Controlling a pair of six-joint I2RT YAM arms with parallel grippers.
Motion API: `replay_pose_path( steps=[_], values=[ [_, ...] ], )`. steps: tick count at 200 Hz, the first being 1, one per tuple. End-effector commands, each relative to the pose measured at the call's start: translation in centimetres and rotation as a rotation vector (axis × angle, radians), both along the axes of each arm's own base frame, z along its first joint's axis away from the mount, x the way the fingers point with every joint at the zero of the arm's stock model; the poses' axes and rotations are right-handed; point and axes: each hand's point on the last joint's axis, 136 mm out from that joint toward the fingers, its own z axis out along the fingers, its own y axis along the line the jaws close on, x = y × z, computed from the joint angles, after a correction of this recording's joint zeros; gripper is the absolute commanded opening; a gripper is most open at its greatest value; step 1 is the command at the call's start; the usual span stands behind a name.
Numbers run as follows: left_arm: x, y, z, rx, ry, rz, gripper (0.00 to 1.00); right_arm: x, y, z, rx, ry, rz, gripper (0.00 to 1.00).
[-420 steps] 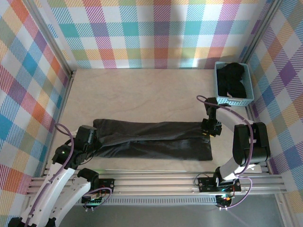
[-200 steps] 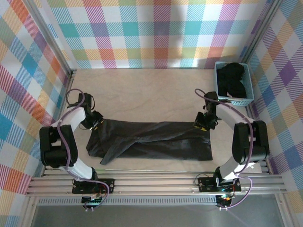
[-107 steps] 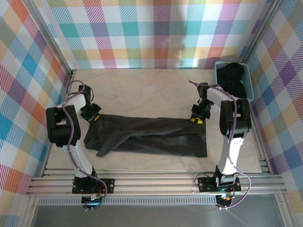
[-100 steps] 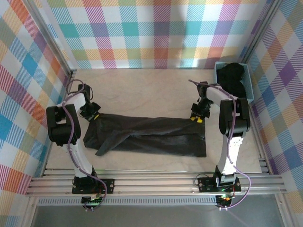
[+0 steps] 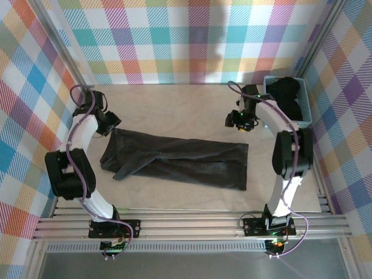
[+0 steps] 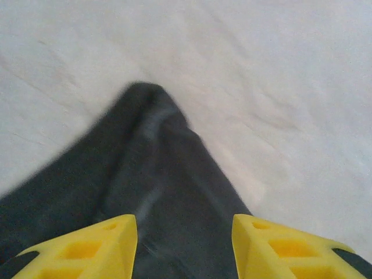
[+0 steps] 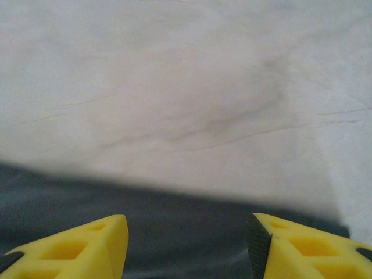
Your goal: Fold and stack the t-shirts
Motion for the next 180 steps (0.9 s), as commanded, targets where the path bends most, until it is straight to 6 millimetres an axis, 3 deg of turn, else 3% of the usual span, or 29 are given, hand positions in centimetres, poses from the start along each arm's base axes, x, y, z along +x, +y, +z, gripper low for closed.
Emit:
replay_pose_path(
  steps=[1, 47, 91, 124, 161, 180],
  values=[
    [-1.5, -6.7, -3.9, -0.132, 0.065, -0.205, 0.47, -2.2, 2.6, 2.5, 0.147, -0.057, 0.051, 0.58],
    [-4.3, -8.6, -8.4, -0.078, 0.181, -0.3, 0.45, -6.6, 3.8, 4.0, 0.231, -0.07, 0.058, 0.59],
    [-6.3, -10.0, -10.1, -0.078, 0.217, -0.341, 0.43, -7.3, 3.9, 4.7, 0.241, -0.069, 0.063, 0.59],
    [-8.1, -10.7, -9.7, -0.072, 0.225, -0.347, 0.38, -7.0, 3.9, 5.2, 0.245, -0.077, 0.058, 0.59],
    [-10.3, -10.7, -8.3, -0.068, 0.194, -0.308, 0.18, -7.1, 4.0, 5.0, 0.255, -0.071, 0.052, 0.58],
    [-11.5, -11.1, -8.0, -0.076, 0.199, -0.306, 0.15, -7.2, 4.0, 5.0, 0.259, -0.069, 0.048, 0.58]
  ],
)
